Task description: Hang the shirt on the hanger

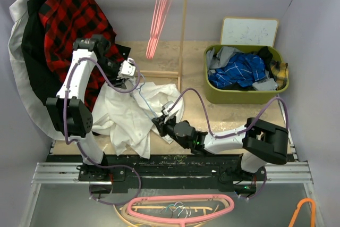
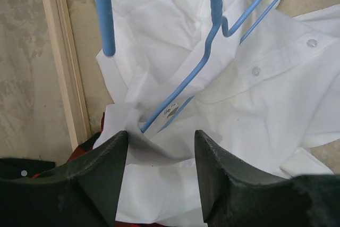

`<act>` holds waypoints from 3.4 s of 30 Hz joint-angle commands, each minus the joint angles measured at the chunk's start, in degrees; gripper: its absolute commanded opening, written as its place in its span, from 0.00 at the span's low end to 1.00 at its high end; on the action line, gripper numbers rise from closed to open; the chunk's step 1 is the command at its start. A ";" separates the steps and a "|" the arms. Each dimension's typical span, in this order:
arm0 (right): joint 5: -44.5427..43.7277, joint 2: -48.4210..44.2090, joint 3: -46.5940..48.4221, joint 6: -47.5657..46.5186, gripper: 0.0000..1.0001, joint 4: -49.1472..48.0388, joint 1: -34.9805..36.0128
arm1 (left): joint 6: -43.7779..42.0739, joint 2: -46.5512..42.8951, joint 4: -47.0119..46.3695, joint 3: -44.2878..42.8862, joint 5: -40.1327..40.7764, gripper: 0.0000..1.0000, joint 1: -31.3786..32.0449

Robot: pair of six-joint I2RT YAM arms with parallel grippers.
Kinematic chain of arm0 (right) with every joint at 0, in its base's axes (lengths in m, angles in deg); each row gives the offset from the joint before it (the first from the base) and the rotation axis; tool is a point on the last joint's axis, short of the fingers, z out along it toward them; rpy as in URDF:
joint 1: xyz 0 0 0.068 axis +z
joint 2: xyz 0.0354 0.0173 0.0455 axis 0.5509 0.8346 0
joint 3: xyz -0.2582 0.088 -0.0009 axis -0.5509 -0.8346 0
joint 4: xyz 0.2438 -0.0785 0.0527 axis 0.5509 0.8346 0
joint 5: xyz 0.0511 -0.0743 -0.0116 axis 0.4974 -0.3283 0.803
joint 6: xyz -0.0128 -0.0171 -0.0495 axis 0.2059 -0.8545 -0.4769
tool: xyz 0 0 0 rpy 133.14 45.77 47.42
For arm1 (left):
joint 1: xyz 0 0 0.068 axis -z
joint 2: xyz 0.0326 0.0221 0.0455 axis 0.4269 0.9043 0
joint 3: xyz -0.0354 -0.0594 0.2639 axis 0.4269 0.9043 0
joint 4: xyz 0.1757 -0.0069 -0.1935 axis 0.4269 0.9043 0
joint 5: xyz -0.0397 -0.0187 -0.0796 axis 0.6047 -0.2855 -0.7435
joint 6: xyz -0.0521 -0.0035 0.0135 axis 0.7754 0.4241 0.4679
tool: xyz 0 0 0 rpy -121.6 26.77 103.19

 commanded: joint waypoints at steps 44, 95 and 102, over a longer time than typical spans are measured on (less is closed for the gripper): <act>-7.89 9.20 11.06 -0.93 0.00 -9.76 2.76 | 53.66 -33.92 -35.56 29.11 5.78 0.35 2.22; 2.89 10.00 4.92 -6.27 0.00 -21.62 -1.94 | -15.20 -13.16 -17.01 16.76 -7.63 0.60 -5.42; 3.88 8.98 5.23 -5.78 0.00 -20.64 -2.12 | -14.24 -13.62 -16.16 17.44 -8.73 0.48 -3.54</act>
